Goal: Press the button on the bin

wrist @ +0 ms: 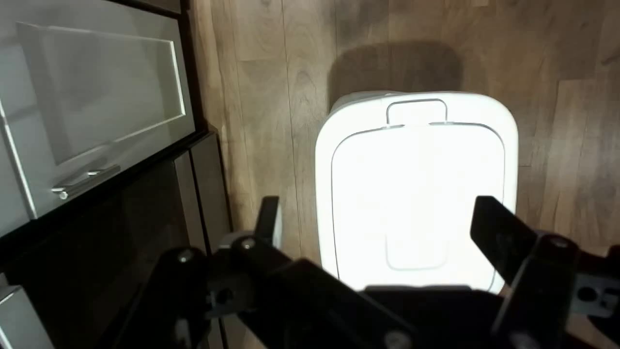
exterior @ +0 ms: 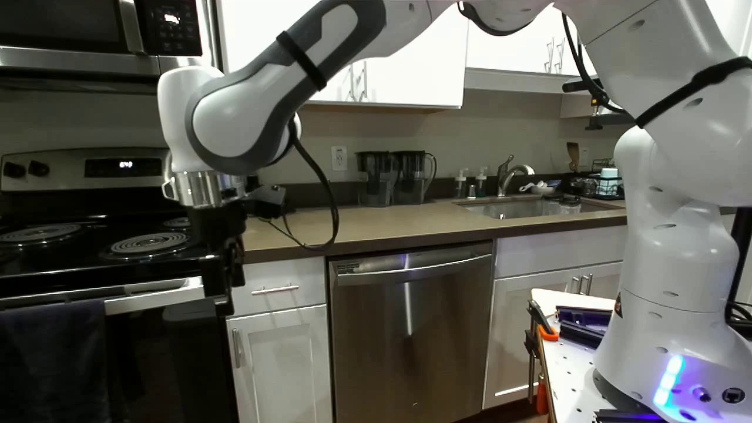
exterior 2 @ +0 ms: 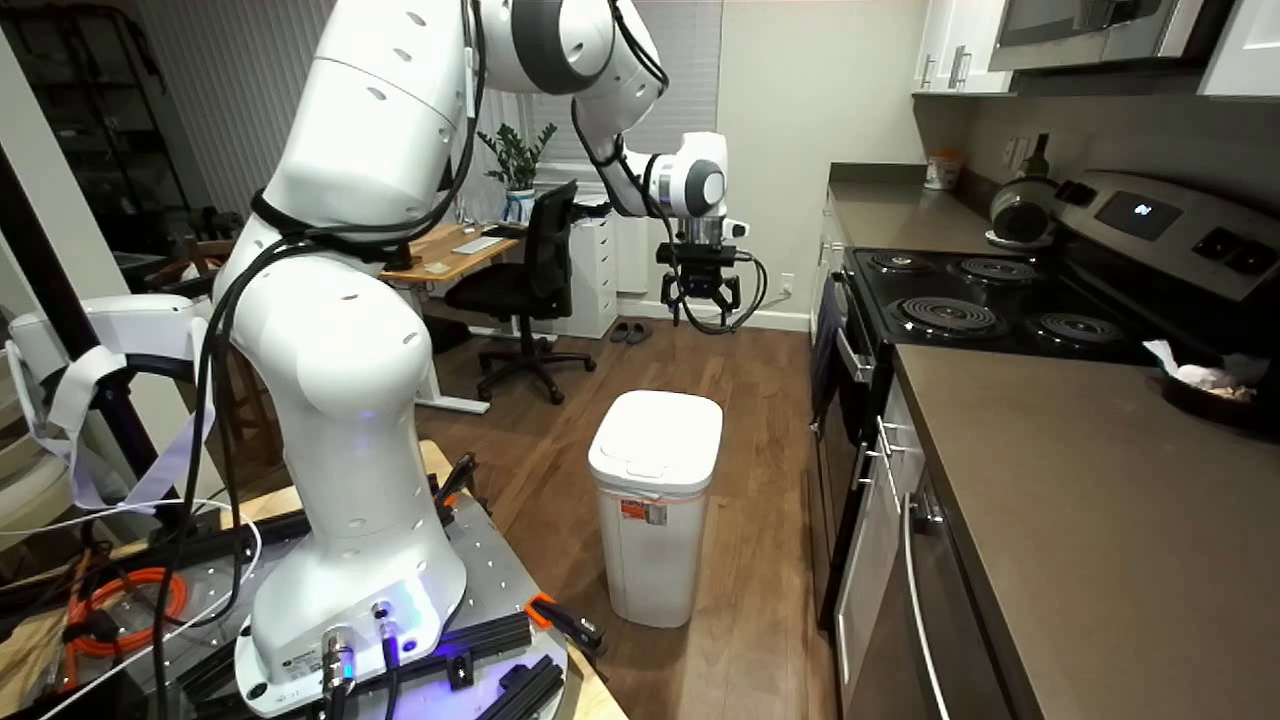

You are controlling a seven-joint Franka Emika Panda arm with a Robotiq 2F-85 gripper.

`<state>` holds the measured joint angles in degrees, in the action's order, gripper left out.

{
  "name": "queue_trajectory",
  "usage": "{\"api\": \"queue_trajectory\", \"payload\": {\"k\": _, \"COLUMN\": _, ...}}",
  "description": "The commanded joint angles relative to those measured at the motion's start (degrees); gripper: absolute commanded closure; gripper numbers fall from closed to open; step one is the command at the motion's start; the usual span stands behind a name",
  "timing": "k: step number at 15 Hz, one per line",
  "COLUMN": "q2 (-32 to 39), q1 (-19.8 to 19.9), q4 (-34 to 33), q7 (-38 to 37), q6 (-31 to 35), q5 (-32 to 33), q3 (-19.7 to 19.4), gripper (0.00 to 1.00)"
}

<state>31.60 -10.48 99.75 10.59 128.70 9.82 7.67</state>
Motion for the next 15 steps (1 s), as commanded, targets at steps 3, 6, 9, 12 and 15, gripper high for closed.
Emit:
{"api": "queue_trajectory", "payload": {"k": 3, "q2": 9.0, "q1": -1.1, "q4": -6.4, "q7": 0.9, "q6": 3.1, "q5": 0.7, "q3": 0.0, "gripper": 0.00}}
{"api": "queue_trajectory", "payload": {"k": 6, "q2": 13.6, "q1": -1.3, "q4": -9.6, "q7": 1.4, "q6": 4.1, "q5": 0.7, "q3": -0.1, "gripper": 0.00}}
{"api": "queue_trajectory", "payload": {"k": 9, "q2": 18.7, "q1": -1.0, "q4": -14.1, "q7": 2.4, "q6": 4.2, "q5": 0.2, "q3": 0.2, "gripper": 0.00}}
{"api": "queue_trajectory", "payload": {"k": 12, "q2": 24.8, "q1": -1.0, "q4": -20.2, "q7": 3.9, "q6": 2.8, "q5": 0.1, "q3": 0.3, "gripper": 0.00}}
{"api": "queue_trajectory", "payload": {"k": 15, "q2": 30.6, "q1": -1.0, "q4": -26.5, "q7": 6.0, "q6": 1.5, "q5": 0.0, "q3": 0.5, "gripper": 0.00}}
